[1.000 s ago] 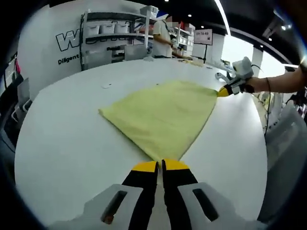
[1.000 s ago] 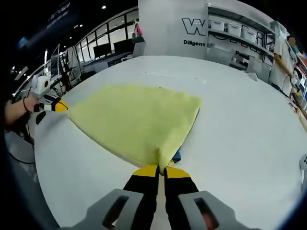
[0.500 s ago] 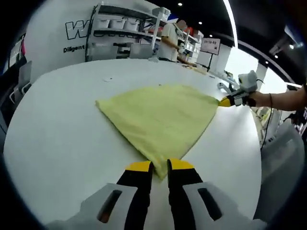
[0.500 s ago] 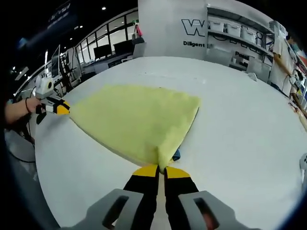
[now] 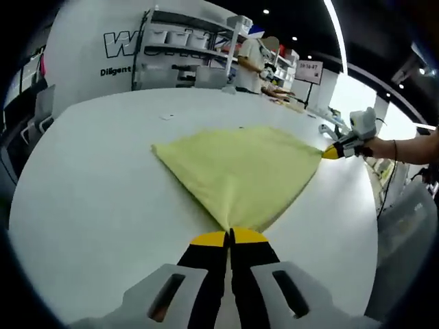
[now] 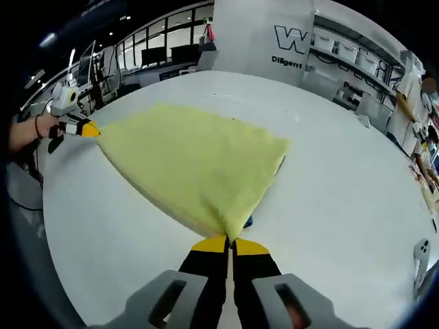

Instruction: Fold the garment on the visible template until the final outline fits inside the template.

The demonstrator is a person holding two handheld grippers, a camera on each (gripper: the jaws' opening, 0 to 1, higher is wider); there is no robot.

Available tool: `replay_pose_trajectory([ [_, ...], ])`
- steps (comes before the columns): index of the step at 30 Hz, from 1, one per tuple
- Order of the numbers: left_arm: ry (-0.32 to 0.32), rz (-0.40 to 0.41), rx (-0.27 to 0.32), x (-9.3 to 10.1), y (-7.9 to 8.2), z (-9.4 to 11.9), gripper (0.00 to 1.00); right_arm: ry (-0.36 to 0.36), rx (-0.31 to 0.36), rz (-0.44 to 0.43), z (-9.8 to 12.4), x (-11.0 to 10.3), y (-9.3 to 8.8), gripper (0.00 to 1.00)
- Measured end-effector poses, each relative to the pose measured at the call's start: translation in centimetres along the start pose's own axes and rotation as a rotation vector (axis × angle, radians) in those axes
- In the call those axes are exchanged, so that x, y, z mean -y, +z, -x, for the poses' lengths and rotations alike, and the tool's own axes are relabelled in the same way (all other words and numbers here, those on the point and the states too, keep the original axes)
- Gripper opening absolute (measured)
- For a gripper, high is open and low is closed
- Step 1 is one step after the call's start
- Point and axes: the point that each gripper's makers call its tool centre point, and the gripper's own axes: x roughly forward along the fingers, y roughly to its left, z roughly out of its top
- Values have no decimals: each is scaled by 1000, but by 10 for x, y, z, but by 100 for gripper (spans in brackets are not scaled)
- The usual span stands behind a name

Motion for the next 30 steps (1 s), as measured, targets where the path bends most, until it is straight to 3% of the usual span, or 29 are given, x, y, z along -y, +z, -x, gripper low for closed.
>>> replay_pose_trajectory([
  [2, 27, -29, -28, -10, -8, 1, 0, -4, -18, -17, -2, -2, -5, 0],
  [4, 1, 29, -27, -4, -9, 2, 0, -13, -15, -16, -3, -4, -5, 0],
  [5, -7, 40, 2, 0, -5, 4, 1, -7, -8, -15, -3, -7, -3, 0],
  [7, 8, -56, 13, 1, -1, 7, 1, 5, 16, -10, -2, -9, 1, 0],
  [9, 0, -34, -1, 6, -4, 7, 2, 2, 29, -17, 1, -9, 2, 0],
  [12, 54, -44, 24, -7, 2, 10, 6, -5, 27, -36, 4, -8, 0, 0],
  [18, 123, -39, 73, -10, 16, 36, 8, -70, 74, -111, 20, -2, 3, 3],
  [21, 130, -22, 109, -3, 21, 47, 7, -96, 127, -146, 32, -4, 12, 3],
  [24, 145, -7, 113, 2, 22, 55, 8, -94, 144, -197, 39, -11, 16, 6],
  [30, 182, 44, 127, 17, 18, 71, 12, -117, 174, -217, 54, -31, 22, 14],
])
